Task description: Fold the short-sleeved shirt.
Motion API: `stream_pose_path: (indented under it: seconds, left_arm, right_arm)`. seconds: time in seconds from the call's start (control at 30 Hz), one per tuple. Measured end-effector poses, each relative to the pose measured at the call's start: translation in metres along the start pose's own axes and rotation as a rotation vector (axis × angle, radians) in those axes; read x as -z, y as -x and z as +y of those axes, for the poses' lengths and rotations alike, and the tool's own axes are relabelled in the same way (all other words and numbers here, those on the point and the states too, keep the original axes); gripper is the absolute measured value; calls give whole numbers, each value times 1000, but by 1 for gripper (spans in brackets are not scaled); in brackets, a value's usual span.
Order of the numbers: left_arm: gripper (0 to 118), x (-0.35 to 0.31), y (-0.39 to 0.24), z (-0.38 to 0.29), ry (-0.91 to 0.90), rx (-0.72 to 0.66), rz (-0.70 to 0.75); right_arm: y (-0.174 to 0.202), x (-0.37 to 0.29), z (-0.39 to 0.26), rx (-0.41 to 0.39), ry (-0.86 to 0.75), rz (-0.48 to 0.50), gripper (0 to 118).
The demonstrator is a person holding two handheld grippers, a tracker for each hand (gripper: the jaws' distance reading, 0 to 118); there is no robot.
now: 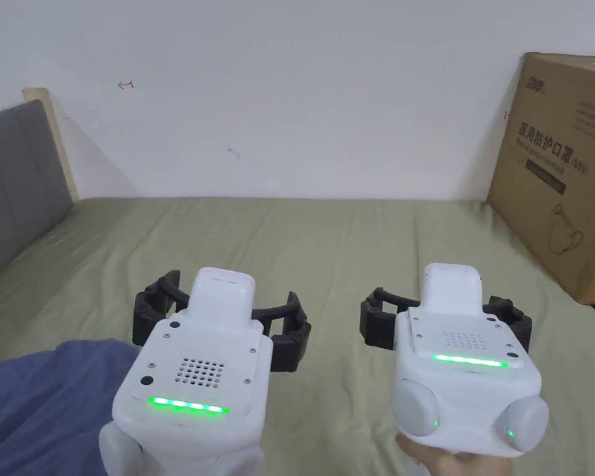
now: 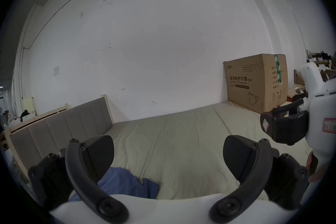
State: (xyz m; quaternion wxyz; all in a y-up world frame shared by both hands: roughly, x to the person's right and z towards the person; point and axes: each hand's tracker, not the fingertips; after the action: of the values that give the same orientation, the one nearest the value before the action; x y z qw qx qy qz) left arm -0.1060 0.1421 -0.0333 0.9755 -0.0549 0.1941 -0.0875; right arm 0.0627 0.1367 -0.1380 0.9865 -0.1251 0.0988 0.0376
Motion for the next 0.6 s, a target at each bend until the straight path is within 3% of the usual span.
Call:
stream_pose_path:
  seconds: [0.07,0.17,0.23,0.3,0.47,0.5,0.53,0.6]
  left_arm:
    - [118,-1,3,2,-3,-26,16]
    - [118,-2,13,10,-6,-83,7]
    - [118,-3,16,14,-2,-89,12]
    - [118,0,22,11,-5,-96,15]
    - [113,-1,19,10,59,-64,46]
    - [97,-1,19,11,79,-56,45]
    - [72,-3,20,10,69,-57,34]
    - [3,-6,19,8,43,-62,12]
  right_arm:
    - [0,-5,3,44,-46,33,118]
    - [2,-11,7,20,-84,-5,118]
    - [2,-12,9,14,-113,9,118]
    - [-2,-16,7,40,-125,103,118]
    - [1,-16,3,27,-77,94,114]
    - [-1,-18,2,26,-80,96,103]
    - [-1,-20,2,25,-78,100,83]
    - [-1,-23,0,7,-87,86,14]
